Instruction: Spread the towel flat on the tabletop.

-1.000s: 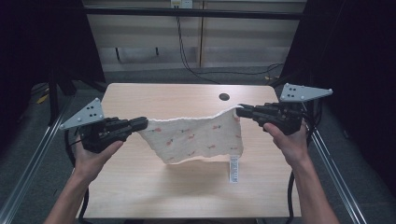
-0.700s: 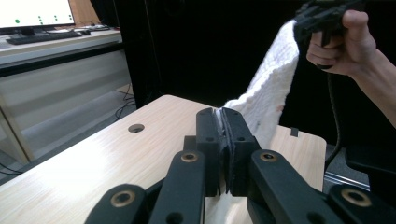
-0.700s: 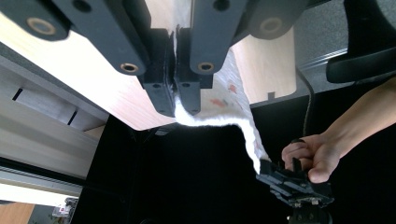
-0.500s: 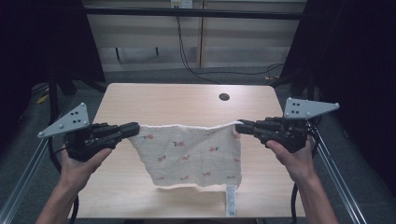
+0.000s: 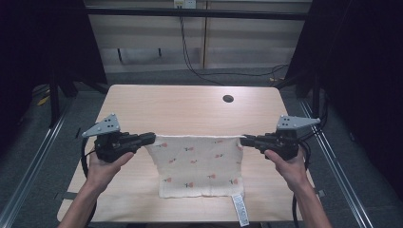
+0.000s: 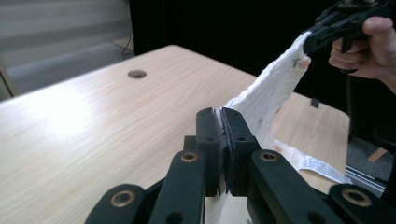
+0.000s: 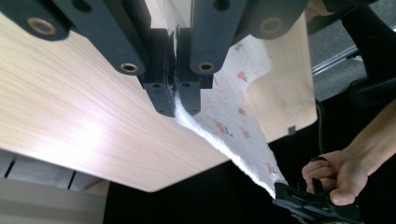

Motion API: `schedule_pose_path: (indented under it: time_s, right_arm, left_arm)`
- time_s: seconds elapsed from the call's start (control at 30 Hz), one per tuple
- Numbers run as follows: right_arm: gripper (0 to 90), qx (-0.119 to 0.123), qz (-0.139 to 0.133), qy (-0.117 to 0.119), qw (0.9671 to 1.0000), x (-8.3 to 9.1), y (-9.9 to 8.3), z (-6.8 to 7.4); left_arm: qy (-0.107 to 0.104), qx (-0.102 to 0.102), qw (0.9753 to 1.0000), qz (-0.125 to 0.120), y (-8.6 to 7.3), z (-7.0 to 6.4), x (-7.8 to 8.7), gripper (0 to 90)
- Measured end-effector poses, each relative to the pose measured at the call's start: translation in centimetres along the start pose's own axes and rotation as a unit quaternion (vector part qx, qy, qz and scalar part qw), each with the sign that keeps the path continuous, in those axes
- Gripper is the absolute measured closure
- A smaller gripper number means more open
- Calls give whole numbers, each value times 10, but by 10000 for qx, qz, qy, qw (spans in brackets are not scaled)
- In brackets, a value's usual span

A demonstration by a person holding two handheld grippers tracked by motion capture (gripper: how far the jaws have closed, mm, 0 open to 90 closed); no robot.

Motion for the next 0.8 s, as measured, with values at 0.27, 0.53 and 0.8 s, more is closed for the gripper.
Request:
schedule_pose_path:
  time_s: [0.27, 0.53, 0.8]
  right_arm:
    - [875, 18, 157, -457, 9988, -16, -12, -32]
    - [873, -40, 427, -701, 9966, -37, -26, -61]
    - [874, -94, 534, -895, 9945, -58, -34, -91]
  left_arm:
    - [37, 283, 9989, 364, -25, 19, -43, 865]
    - [170, 222, 9991, 312, -30, 29, -67, 857]
    - [293, 294, 9984, 377, -35, 41, -65, 864]
Point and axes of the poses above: each handheld gripper's, and its own axes: x roughly backward along the jaws, y roughly out of its top, z roughly to its left, the point moved 7 cm from there along -x, roughly forward along the jaws, and after that the axes turned 4 degrees about y, right-handed, at the moved point
